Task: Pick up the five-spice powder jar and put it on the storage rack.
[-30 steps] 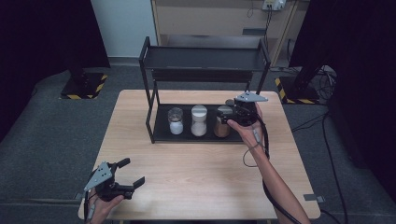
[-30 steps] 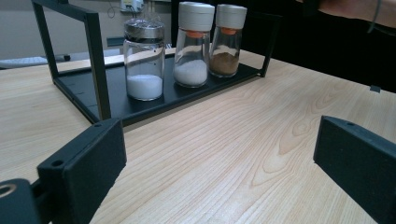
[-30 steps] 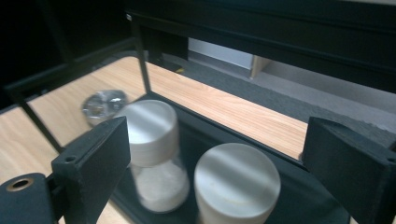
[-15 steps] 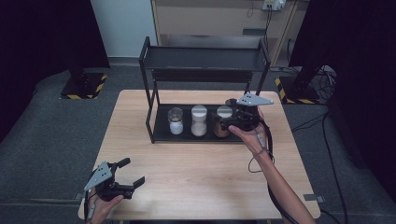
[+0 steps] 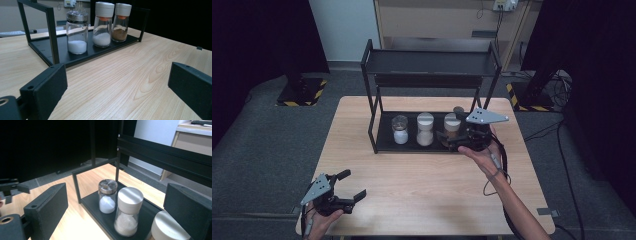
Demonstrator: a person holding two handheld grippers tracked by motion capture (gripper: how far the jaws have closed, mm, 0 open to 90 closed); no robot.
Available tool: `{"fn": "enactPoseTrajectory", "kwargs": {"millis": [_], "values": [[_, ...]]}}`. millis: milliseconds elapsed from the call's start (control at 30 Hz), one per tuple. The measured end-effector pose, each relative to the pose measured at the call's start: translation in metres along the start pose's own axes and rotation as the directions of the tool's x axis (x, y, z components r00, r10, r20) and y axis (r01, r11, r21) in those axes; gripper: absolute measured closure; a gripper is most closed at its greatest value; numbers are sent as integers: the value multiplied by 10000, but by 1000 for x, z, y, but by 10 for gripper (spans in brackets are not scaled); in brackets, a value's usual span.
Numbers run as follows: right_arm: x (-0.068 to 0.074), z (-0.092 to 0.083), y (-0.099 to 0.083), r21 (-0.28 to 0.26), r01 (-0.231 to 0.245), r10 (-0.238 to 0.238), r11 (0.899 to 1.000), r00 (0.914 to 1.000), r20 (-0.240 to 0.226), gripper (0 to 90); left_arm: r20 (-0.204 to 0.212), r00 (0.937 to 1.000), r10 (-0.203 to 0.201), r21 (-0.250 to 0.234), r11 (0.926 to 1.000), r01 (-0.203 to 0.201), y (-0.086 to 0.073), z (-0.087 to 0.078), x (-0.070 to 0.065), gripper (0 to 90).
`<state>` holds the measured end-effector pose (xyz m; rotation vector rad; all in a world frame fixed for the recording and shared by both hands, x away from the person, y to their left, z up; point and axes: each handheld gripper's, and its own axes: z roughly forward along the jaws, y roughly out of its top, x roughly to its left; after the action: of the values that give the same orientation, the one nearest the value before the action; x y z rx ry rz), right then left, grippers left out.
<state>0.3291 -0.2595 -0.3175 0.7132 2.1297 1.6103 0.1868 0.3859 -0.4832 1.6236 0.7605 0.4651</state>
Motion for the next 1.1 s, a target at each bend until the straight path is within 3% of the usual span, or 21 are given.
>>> {"fn": "enactPoseTrajectory", "kwargs": {"millis": [367,1100], "values": [[14,-41,-12,-153,108,-106,9998,9999,129,58,-49,10000,14,-68,10000,-14,0,0,-1,10],[37,-112,-51,-318,120,-89,9994,9952,972,52,-155,9999,-29,-140,9999,27,-1,-2,-1,8]]}}
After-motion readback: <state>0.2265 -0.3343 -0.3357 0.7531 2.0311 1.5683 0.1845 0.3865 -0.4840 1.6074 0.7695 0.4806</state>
